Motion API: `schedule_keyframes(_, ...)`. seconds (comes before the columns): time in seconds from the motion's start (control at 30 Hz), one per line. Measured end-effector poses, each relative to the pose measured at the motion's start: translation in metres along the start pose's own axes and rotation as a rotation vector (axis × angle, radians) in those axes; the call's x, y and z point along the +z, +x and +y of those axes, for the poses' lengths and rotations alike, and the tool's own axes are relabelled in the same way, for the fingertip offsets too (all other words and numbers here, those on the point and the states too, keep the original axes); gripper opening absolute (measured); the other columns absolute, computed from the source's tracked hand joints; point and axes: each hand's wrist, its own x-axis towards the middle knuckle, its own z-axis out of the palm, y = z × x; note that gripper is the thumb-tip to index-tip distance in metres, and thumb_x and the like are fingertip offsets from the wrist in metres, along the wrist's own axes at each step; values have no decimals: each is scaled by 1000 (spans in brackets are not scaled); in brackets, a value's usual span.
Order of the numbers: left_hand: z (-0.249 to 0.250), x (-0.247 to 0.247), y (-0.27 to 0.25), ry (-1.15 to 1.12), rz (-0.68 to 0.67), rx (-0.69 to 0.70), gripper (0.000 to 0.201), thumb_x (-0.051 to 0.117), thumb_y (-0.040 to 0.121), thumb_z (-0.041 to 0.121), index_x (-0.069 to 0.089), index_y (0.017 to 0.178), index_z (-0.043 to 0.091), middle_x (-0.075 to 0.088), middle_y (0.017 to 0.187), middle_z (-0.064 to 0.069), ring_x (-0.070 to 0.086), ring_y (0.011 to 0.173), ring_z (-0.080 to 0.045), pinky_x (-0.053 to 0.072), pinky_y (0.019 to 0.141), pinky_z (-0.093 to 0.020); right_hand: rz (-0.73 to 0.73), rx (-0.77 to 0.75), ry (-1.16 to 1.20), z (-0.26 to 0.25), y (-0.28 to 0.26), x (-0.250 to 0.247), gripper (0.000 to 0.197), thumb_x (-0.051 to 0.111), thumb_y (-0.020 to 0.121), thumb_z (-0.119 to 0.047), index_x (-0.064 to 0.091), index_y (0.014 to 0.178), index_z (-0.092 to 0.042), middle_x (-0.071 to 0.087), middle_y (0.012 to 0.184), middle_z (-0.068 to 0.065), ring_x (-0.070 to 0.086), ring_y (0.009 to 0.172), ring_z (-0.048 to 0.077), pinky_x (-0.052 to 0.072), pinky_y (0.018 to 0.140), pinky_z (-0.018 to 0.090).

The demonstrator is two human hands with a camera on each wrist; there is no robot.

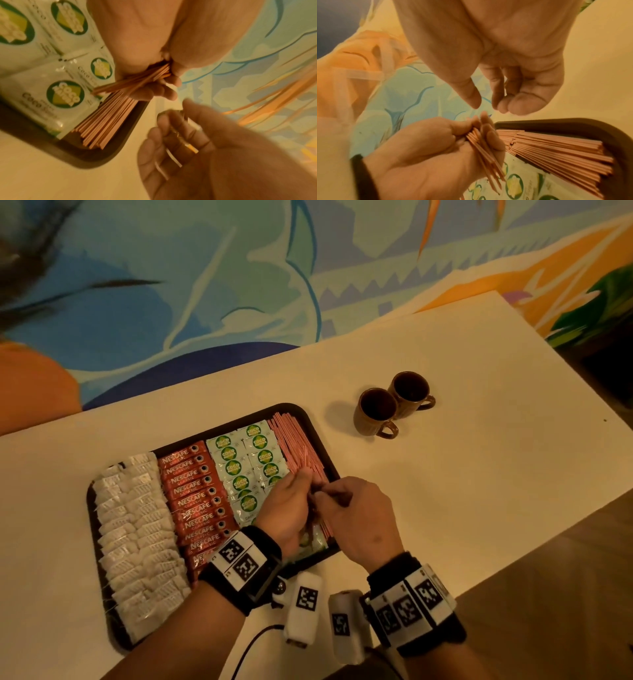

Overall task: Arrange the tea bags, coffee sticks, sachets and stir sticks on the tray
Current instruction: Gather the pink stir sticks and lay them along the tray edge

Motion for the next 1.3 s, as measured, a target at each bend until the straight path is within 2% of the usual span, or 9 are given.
schedule_keyframes(0.23,15,-20,-6,-48,43,236,30,43,109,31,64,101,11,66,84,-4,65,85,-20,55,96,-51,-149,203,306,8,-1,26,69,45,93,-72,70,88,-9,76,82,12,75,78,33,60,80,57)
schedule_keyframes(0.3,17,-21,-8,-28,50,274,29,40,110,28,63,106,11,67,83,-1,67,83,-13,56,90,-41,-243,308,554,3,-2,33,61,46,100,-63,69,104,-7,78,93,16,77,88,34,61,86,57)
schedule_keyframes(0.4,16,-22,-12,16,41,301,26,43,107,34,64,104,19,69,89,1,68,93,-16,53,101,-49,-312,373,848,-9,-1,29,47,43,107,-45,64,124,-6,76,109,20,75,102,34,59,92,54)
schedule_keyframes(0.6,15,-26,-14,190,15,375,25,39,110,28,61,105,17,68,93,5,67,97,-16,51,102,-47,-346,361,1013,-19,6,18,39,45,110,-30,60,131,-1,71,119,27,70,112,41,56,97,56)
schedule_keyframes(0.77,19,-36,-13,217,-49,323,28,37,110,25,58,105,8,62,84,1,64,90,-20,52,93,-46,-334,265,690,-20,6,6,26,52,106,-26,65,122,-10,73,117,19,70,110,39,54,101,55)
schedule_keyframes(0.87,21,-42,-16,229,-106,180,23,39,110,32,59,108,22,64,87,2,71,90,-22,58,85,-51,-145,-37,172,-26,11,-10,35,53,104,-21,58,138,-22,66,134,0,64,118,17,52,105,45)
schedule_keyframes(1.03,18,-42,-21,307,-224,98,20,42,109,33,59,102,24,56,85,-1,61,82,-23,54,79,-47,-34,-413,68,-58,20,-28,60,55,103,-18,35,157,-34,46,156,-9,49,134,7,41,111,29)
schedule_keyframes(1.17,15,-40,-21,382,-282,130,22,40,108,35,55,112,20,56,85,-7,59,77,-22,56,77,-45,-195,-538,-305,-68,19,-26,44,48,105,-14,53,146,-27,68,131,4,67,90,3,52,82,19)
schedule_keyframes(1.3,14,-42,-21,453,-292,168,24,39,109,34,54,111,16,54,81,-5,55,72,-19,54,68,-38,-70,-526,-145,-54,14,-21,42,54,103,-15,58,143,-27,60,144,-7,58,128,10,47,106,23)
